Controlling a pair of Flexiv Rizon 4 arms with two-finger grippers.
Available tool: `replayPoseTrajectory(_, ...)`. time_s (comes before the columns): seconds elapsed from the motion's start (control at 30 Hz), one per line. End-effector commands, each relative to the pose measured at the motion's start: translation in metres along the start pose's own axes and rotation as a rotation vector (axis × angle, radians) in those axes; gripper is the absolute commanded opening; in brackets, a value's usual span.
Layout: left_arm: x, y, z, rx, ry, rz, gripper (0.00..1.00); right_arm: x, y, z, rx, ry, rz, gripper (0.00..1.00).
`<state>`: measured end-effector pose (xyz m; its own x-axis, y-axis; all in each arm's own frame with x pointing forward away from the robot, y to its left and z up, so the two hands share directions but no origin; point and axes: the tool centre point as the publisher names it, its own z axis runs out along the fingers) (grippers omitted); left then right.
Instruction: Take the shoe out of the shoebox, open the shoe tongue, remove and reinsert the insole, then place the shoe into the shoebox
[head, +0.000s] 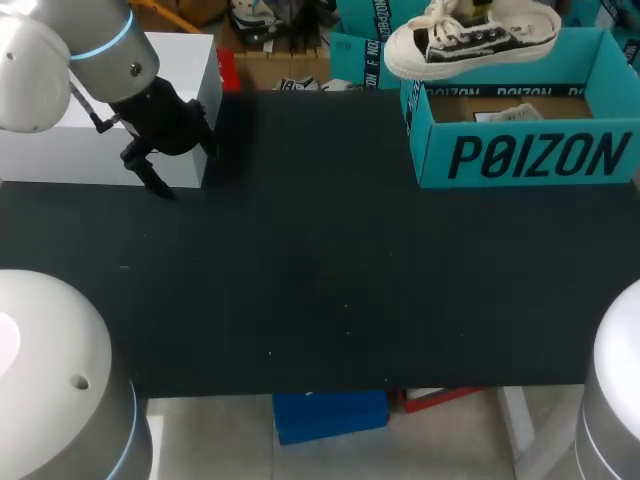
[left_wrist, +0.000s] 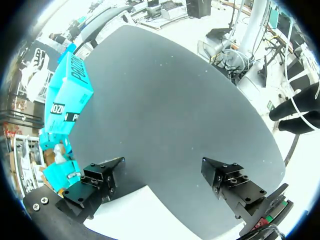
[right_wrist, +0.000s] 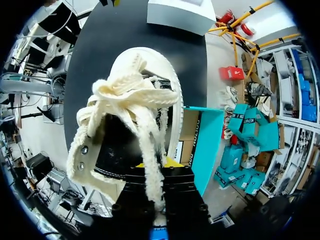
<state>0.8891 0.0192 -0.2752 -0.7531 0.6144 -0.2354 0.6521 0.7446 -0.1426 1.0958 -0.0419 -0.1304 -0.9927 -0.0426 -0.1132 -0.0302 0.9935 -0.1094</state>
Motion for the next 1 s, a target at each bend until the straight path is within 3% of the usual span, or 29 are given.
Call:
replayPoseTrajectory(0.03,0.001,0.0,0.0,-0.003,-0.001,0.001,1.0,-0.016,-0.021,0.009,-0.033,0.008,0.017,0.0)
replayPoseTrajectory(0.47,0.001,0.0,0.0,-0.003,-0.001,0.001,1.0,-0.049,-0.066,0.028,0.009,-0.058,0.116,0.0)
replayPoseTrajectory(1.0,0.001,0.0,0.0,-0.003,-0.001,0.001,1.0,-0.049,-0.066,0.028,0.009,-0.058,0.116,0.0)
